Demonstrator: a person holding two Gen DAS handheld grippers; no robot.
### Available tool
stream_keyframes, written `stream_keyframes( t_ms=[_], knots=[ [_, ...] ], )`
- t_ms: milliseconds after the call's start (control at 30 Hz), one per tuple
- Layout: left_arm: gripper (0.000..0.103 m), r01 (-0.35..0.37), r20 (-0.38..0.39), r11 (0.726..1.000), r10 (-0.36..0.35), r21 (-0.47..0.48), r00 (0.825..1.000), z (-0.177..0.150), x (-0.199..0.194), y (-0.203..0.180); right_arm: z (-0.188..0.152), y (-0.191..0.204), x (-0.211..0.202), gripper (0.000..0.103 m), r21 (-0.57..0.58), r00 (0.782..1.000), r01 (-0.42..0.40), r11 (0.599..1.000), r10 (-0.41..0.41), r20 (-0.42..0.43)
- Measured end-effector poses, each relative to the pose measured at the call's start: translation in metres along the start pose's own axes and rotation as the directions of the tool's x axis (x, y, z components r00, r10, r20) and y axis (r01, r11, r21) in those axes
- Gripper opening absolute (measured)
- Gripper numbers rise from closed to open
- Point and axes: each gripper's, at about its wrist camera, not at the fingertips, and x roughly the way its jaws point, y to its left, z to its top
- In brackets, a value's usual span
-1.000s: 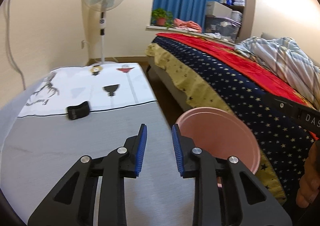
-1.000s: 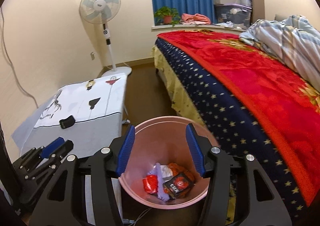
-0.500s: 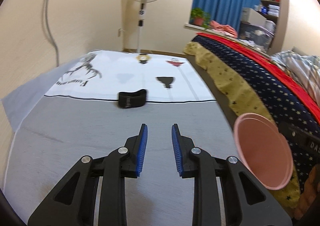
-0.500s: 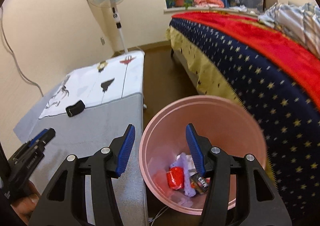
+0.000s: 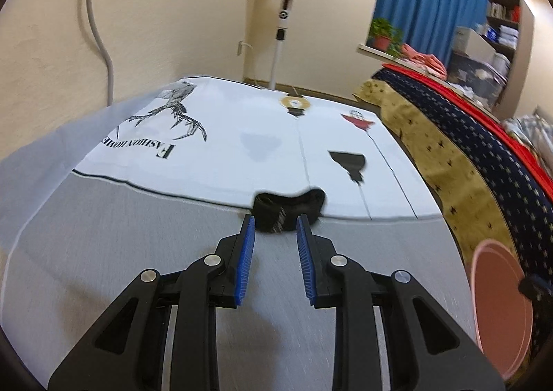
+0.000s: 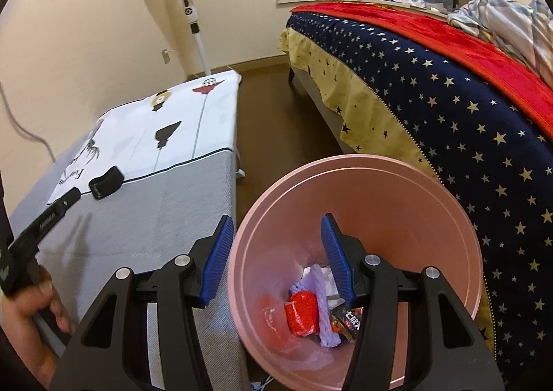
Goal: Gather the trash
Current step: 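Grasp the black fabric band with the left tool and lift it over the bin, then open the left tool to drop the black band into the bin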
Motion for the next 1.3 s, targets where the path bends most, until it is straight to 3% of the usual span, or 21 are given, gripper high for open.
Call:
stream_keyframes(
  t_ms=[133,400,467,533,733,900,1100,1233,1300],
  knots=[
    [0.025,-0.002,-0.007,1.0,0.002,-0.028,1.0,0.012,0.018,0.006,0.0,-0.011,0.01,0.054,0.031,0.999,0.039,0.999,-0.038,-0.02],
    [0.025,0.017,-0.11,0.998,-0.023,-0.055,0.994,0.017,0.049,0.009,0.003,-0.032,0.014,0.054,0.101,0.994,0.105,0.989,-0.103,-0.019],
    [0.014,0.034,-0.123,0.998,-0.04,-0.052,0.992,0.014,0.049,0.008,0.003,-0.036,0.014,0.054,0.113,0.993,0.115,0.987,-0.114,-0.023],
    [0.007,0.052,-0.127,0.997,-0.058,-0.048,0.99,0.012,0.047,0.005,0.002,-0.039,0.014,0.054,0.122,0.992,0.125,0.985,-0.122,-0.028],
    [0.005,0.106,-0.109,0.994,-0.108,-0.025,0.988,0.006,0.029,-0.007,-0.002,-0.051,0.01,0.054,0.162,0.99,0.139,0.977,-0.134,-0.043],
    [0.005,0.18,-0.089,0.983,-0.176,0.04,0.98,-0.001,0.002,-0.038,-0.003,-0.062,0.001,0.053,0.2,0.987,0.161,0.966,-0.157,-0.035],
    [0.005,0.292,-0.074,0.948,-0.285,0.13,0.956,-0.007,-0.033,-0.099,-0.003,-0.086,-0.032,0.054,0.256,0.979,0.196,0.947,-0.205,0.008],
    [0.006,0.369,-0.081,0.914,-0.361,0.169,0.929,-0.014,-0.054,-0.137,-0.002,-0.097,-0.054,0.054,0.266,0.974,0.207,0.941,-0.225,0.038],
    [0.007,0.42,-0.103,0.89,-0.407,0.18,0.908,-0.019,-0.063,-0.155,-0.001,-0.101,-0.064,0.054,0.267,0.971,0.21,0.94,-0.232,0.052]
  ],
)
